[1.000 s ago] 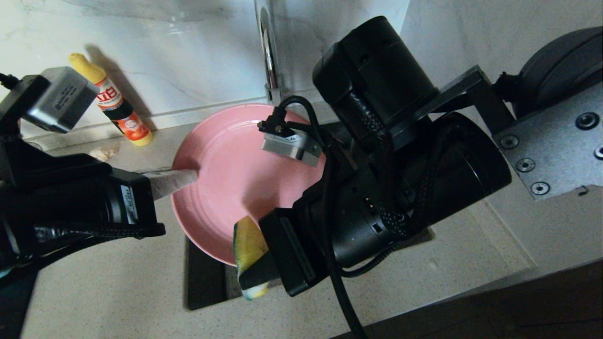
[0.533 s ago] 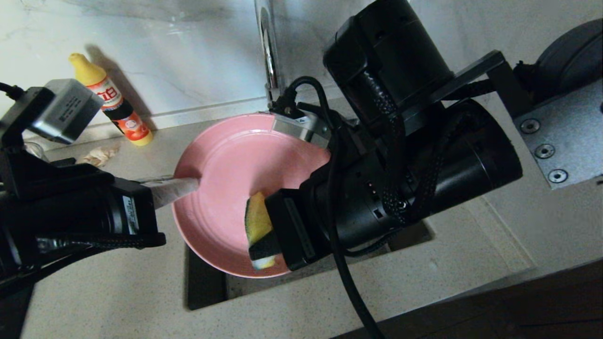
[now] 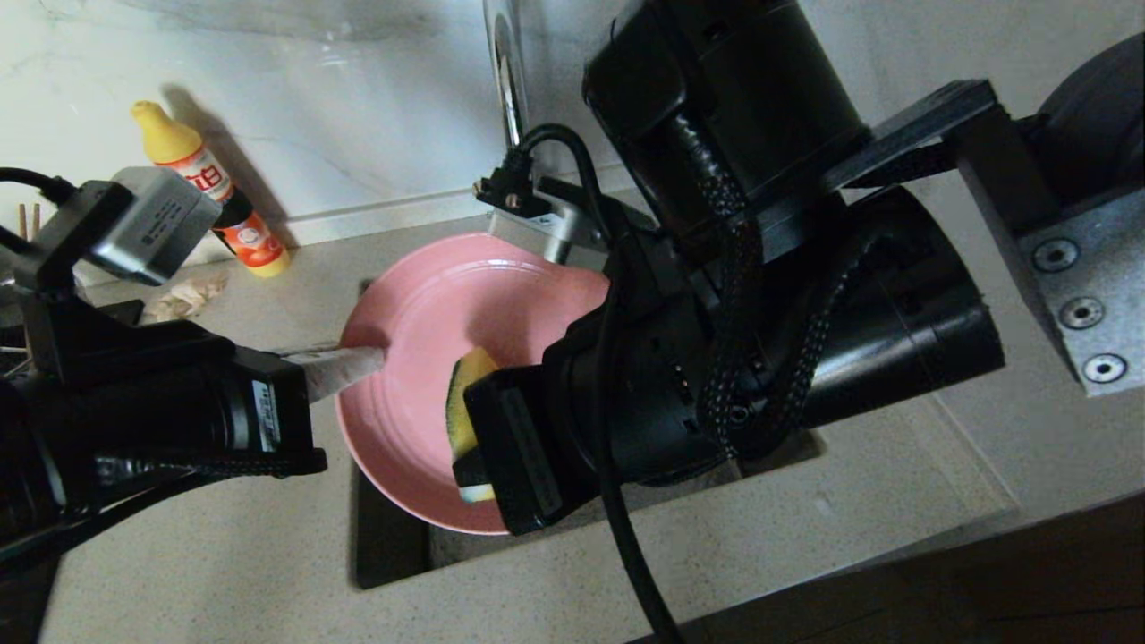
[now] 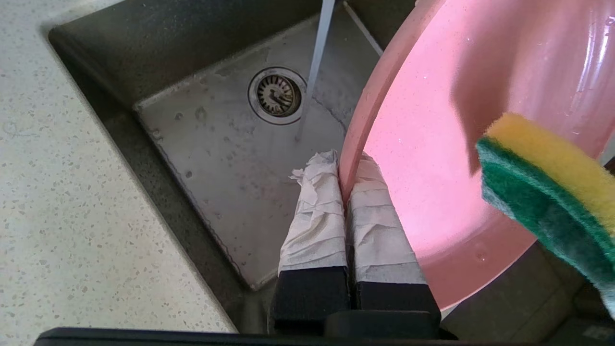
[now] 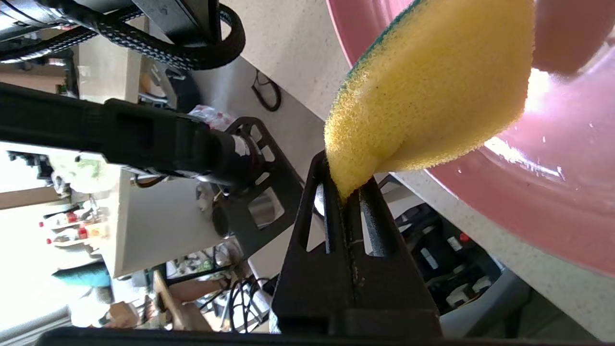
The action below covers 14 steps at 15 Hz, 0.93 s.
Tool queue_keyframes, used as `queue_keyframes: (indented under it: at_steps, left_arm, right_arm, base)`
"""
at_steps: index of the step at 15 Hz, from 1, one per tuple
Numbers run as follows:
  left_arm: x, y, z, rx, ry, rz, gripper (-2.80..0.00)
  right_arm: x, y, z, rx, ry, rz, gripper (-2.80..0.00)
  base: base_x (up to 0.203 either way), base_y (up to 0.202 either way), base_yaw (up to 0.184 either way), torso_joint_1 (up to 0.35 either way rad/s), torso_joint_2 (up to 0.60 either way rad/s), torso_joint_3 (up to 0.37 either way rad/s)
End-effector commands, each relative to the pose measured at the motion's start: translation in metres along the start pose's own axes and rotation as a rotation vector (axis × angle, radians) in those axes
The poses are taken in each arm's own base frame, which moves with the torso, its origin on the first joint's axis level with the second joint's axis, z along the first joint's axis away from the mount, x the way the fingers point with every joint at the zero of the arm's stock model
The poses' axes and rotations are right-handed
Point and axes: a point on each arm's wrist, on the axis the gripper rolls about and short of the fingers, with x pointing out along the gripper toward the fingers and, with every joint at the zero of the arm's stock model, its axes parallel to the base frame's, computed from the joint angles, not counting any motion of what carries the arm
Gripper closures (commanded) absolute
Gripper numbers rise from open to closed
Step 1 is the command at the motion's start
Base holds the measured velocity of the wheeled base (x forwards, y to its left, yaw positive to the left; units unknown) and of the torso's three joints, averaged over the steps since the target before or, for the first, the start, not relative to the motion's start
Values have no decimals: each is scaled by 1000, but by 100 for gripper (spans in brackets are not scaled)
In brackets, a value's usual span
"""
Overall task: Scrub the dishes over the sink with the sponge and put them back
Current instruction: Wipe the plate
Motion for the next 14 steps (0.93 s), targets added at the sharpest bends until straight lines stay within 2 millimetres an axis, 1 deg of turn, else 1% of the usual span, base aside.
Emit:
queue_keyframes:
  at_steps: [1, 3, 6, 9, 12, 14]
  left_arm:
    - [1, 0, 1, 0, -1, 0, 0]
    - [1, 0, 1, 0, -1, 0, 0]
    - [1, 0, 0, 0, 1, 0, 0]
    - [1, 0, -2, 0, 6, 1, 0]
    - [-2, 0, -2, -2, 2, -2, 0]
    - [-3, 0, -2, -2, -1, -1, 0]
  right_arm:
    - [4, 5, -3, -8, 13, 10, 0]
    - [12, 11, -8, -16, 35, 24, 0]
    - [24, 10, -8, -16, 40, 31, 0]
    - [21, 22, -13, -30, 53, 77, 0]
    - [30, 20, -15, -24, 74, 70, 0]
    - [35, 13, -14, -9, 78, 48, 0]
  base:
    - [0, 0, 0, 0, 0, 0]
    - [0, 0, 0, 0, 0, 0]
    - [0, 0, 0, 0, 0, 0]
    - [0, 0, 0, 0, 0, 0]
    - [0, 0, 0, 0, 0, 0]
    - [0, 0, 0, 0, 0, 0]
